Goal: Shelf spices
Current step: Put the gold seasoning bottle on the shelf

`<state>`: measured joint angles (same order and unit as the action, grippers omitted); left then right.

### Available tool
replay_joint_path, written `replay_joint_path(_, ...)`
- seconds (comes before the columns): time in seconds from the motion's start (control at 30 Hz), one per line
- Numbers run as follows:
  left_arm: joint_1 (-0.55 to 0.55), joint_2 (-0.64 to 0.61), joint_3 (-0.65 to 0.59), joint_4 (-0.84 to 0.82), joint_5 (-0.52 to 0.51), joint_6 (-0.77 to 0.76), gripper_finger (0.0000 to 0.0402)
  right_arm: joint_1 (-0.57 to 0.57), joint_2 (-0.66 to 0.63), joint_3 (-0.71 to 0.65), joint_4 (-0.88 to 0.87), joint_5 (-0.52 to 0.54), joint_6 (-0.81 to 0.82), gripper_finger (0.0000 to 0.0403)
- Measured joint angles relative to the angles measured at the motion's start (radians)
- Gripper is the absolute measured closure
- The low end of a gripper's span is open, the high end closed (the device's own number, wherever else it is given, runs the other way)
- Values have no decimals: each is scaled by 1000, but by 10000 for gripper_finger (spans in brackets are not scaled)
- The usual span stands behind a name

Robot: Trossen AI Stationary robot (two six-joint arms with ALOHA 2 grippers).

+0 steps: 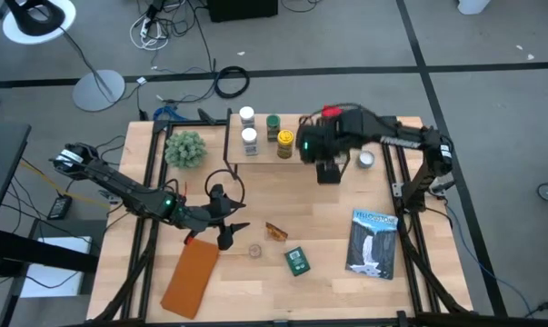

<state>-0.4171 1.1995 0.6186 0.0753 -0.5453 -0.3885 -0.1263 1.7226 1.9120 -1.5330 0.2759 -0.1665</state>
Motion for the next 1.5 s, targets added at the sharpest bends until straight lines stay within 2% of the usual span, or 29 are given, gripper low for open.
replay_joint_path(0.3,0,0,0,0,-2,45,114,-312,-8,7,76,-189,-74,131)
replay_joint_path(0.47,0,0,0,1,-3,45,114,-400,-8,7,132,-235,-74,131)
replay_joint_path(0.73,0,0,0,23,-4,44,114,-391,-8,7,146,-323,-37,129)
replay_joint_path(1.5,0,0,0,25,-5,43,114,-366,-7,2,213,-357,-11,115)
